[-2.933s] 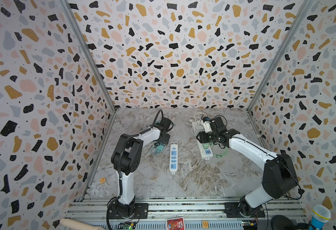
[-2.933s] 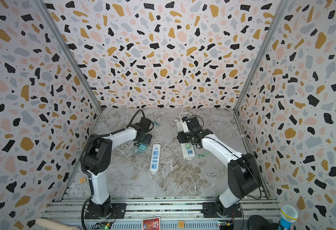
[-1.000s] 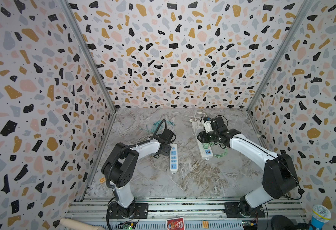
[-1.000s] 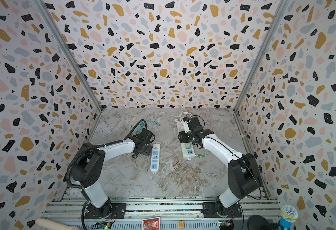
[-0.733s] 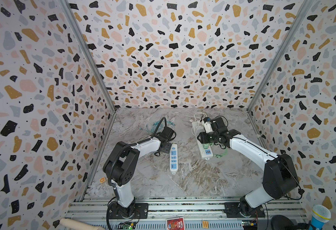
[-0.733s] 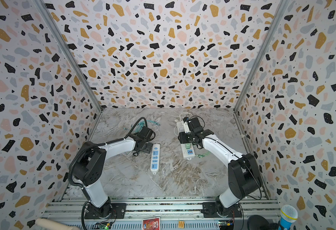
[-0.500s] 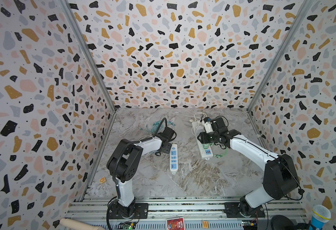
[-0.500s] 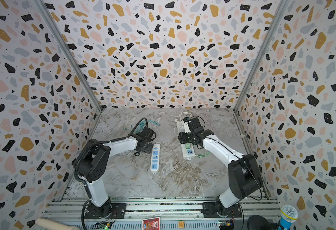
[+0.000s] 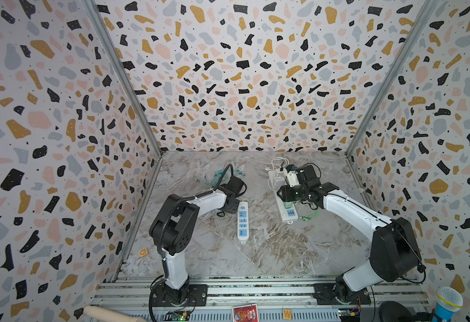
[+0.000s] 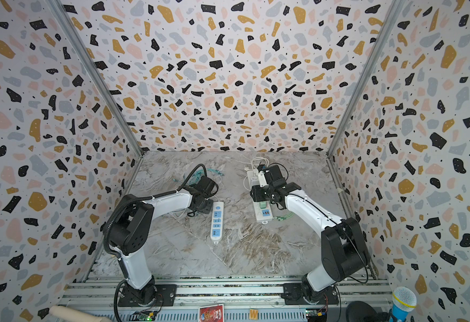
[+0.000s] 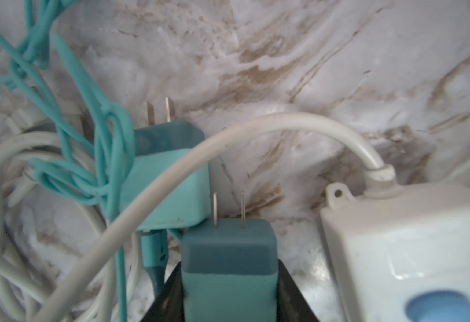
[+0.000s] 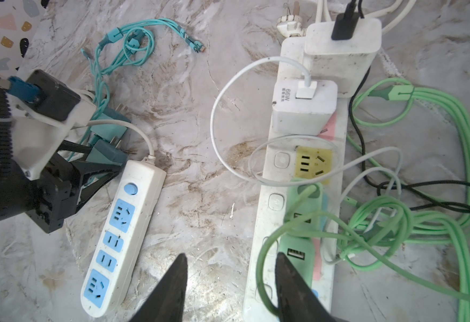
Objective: Insert plugs into power strip
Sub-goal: Pick up the plug from the center of the table, then rotate the socket at the center of the table.
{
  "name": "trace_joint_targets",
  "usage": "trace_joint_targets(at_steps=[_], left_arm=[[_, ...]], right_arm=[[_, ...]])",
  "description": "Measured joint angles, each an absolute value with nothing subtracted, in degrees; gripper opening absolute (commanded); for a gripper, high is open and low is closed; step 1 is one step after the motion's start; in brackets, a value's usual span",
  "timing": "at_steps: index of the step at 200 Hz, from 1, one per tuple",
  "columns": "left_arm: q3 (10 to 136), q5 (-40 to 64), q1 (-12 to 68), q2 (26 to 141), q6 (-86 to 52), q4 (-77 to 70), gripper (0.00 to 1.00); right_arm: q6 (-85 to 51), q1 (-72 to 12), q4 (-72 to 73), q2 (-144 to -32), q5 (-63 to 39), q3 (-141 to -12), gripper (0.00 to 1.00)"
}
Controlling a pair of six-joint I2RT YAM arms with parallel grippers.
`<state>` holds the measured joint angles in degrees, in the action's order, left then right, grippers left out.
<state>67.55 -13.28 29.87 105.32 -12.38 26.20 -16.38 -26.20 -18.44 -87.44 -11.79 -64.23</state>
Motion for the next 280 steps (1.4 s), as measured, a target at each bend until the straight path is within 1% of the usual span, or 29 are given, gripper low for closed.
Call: trace_joint_targets(at_steps=[29,66,97,131,156,175,186,239,267,280], left_arm=[[69.1,-7.2,29.6,98.9,-13.8,27.8,0.33],[69.9,5.1,29.8,92.7,-15.4,25.3,0.33],[68.8,13.5,32.1,91.4,-14.7,22.5,0.35],[67.8,19.5,34.0,91.4,-13.4,19.3,0.33],[62.8,23.7,34.0,90.7,-11.6,9.9,0.32],[58.1,22.3,34.0,90.6,-10.9,4.7,0.29],[56.6,19.9,34.0,90.8,-10.7,3.4,0.25],[52.2,2.4,34.1,89.6,-10.6,-5.8,0.25],[52.0,-3.4,34.1,88.4,-10.2,-8.7,0.25],[52.2,-5.4,34.1,87.9,-10.0,-9.1,0.23]], right_arm=[[-15.9,-26.2,-18.4,-86.7,-14.0,-64.0,0.51],[-14.9,-26.2,-17.9,-82.2,-19.4,-61.6,0.51],[-14.7,-26.2,-17.3,-77.6,-22.9,-59.3,0.51],[-14.7,-26.2,-17.0,-74.0,-24.6,-57.6,0.51],[-14.7,-26.2,-17.0,-72.3,-25.0,-55.7,0.51],[-14.9,-26.2,-17.3,-71.5,-24.9,-55.1,0.51],[-15.0,-26.2,-17.4,-71.2,-24.8,-55.1,0.51],[-15.4,-28.3,-18.1,-70.5,-22.0,-55.1,0.51],[-15.8,-29.7,-18.6,-70.5,-20.0,-55.1,0.51],[-16.0,-30.0,-18.8,-70.5,-19.1,-55.1,0.51]])
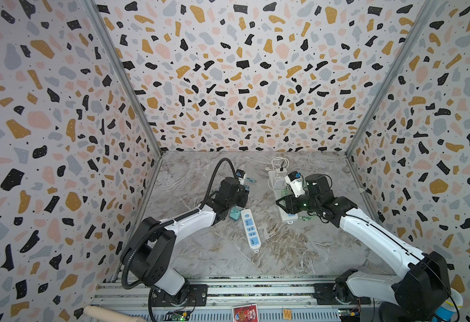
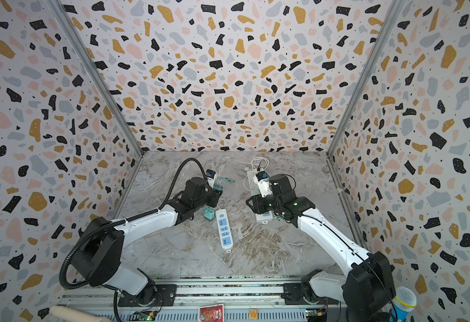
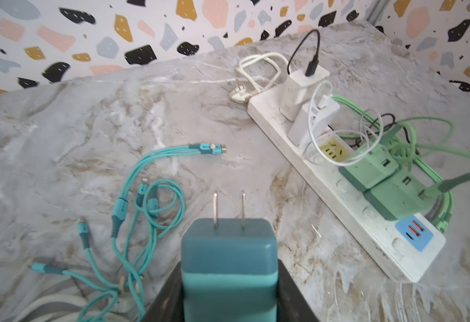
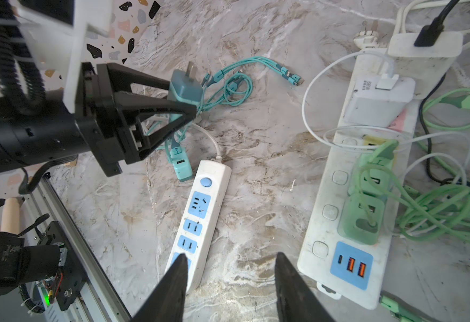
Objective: Insert plugs into power strip
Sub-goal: Rotate the socket at the center of the table, then place the plug at the center of the table.
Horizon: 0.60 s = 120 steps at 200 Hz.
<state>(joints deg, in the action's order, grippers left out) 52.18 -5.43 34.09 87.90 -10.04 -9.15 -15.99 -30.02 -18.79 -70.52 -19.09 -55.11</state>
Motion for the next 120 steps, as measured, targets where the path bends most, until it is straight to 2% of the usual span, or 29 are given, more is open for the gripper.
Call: trace_joint_targets(at_steps=[51,120], left_arm=[[52.4,-14.1,34.1,83.8,-10.0,-7.5,0.25],[52.4,-12.6,34.1,83.0,-9.8,-3.7,0.25]], right_arm=[[-16.4,-31.8,-18.3,-73.2,-16.2,-55.2,0.51],[-16.4,-41.0,-14.4,-85.5,-16.7,-56.7,0.51]])
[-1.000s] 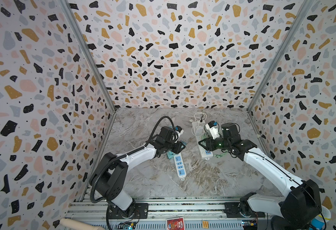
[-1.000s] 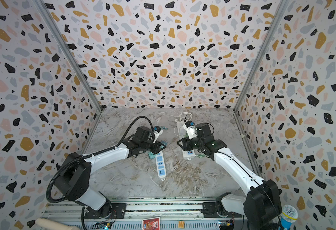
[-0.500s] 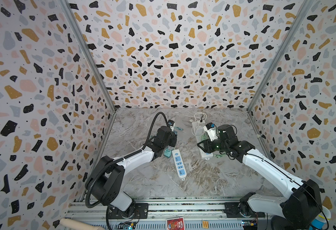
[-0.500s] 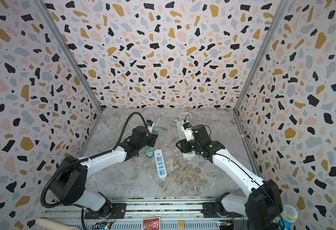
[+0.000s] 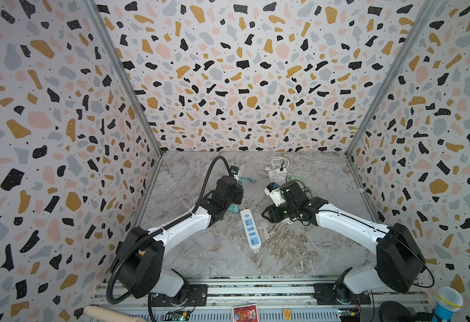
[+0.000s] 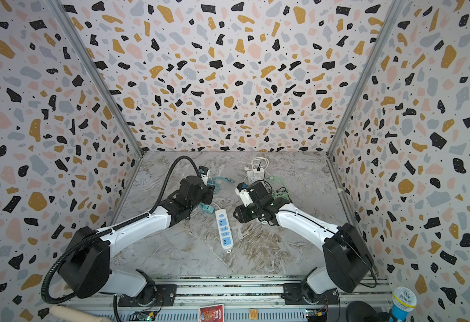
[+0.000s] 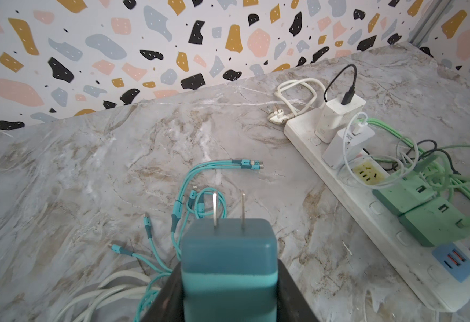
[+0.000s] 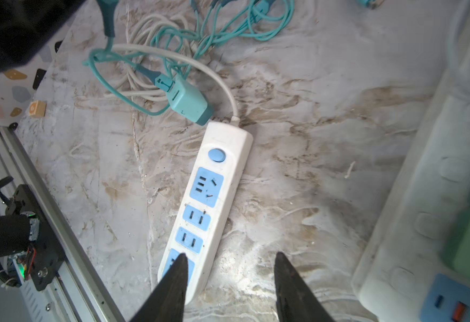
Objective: Insert plugs into power strip
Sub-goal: Place the plug at the center of the table.
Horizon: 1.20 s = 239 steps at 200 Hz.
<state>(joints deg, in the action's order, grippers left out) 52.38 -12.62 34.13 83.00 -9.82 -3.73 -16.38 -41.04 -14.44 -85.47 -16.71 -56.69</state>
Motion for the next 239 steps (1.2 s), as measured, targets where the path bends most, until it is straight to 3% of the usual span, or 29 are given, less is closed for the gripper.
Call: trace_joint_targets(at_steps=[84,158,202,239], left_arm=[[44.2,-3.2,34.1,85.5,-12.6,-3.4,0.23],[38.4,2.0,34.1,89.6,-14.2,-14.0,0.24],[38.4,1.0,34.1,91.6,-14.6,-16.5,0.61],[38.4,-1.6,34.1,91.7,-14.6,-16.7,0.77]], right_arm=[[-18.3,-42.5,-10.9,-91.1,-16.2,-60.8,0.51],[-19.1,-41.2,-11.0,-91.1,-15.3,-61.3,0.51],[-19.1,-40.8,-11.7,-91.1,-14.7,-61.4,0.51],[-19.1,-40.5,-11.9,-91.1,-14.7,-61.4,0.51]])
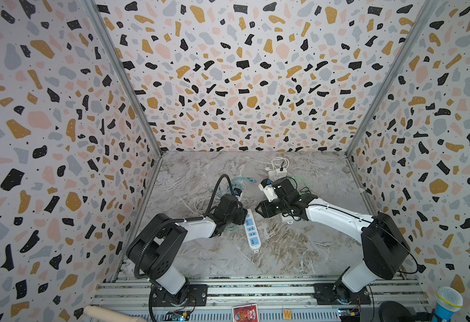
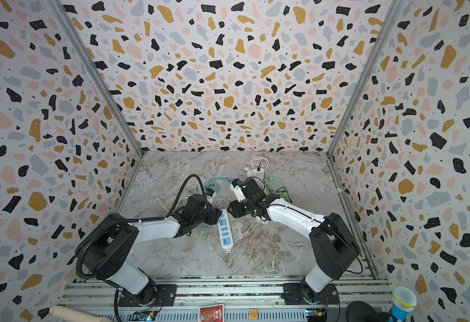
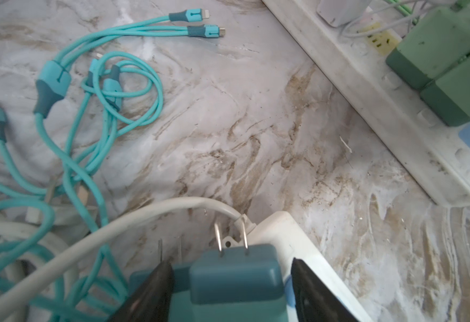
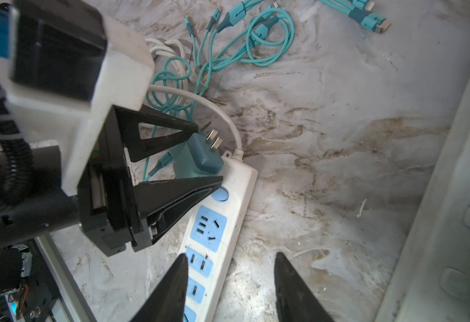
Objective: Insert plugs into power strip
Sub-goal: Place the plug at the center of the table.
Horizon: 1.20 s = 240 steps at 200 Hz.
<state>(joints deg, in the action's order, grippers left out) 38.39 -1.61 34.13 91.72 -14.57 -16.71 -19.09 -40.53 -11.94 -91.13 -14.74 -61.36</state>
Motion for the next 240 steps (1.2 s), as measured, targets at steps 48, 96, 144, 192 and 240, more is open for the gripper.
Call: trace_joint_targets(at_steps=[48,96,144,192,240], left_arm=[[38.4,-5.1,34.1,89.5,-14.4,-13.3,0.85],[38.4,-8.6,33.3,85.5,-14.7,-10.7,0.77],[38.6,-7.8,32.0,84.5,-15.3,-9.6,0.72],[38.4,-8.0,31.8,79.6,-15.8,-7.4,0.72],[38.4,-7.2,31.6,79.8,-16.2,-7.2,0.54]], right_arm=[[-19.1,-40.4,-11.9,-91.2,-14.8,-61.4,0.51],[-19.0,-39.9,-11.8,-91.5,-15.2,-61.4,0.51],[-19.0,-39.3,-11.6,-91.5,-15.4,-61.4,0.51],[-18.9,-39.2,-11.2,-91.7,-16.0,-61.4,0.51],[-18.7,-39.1,-10.8,-91.7,-16.3,-61.4,0.51]])
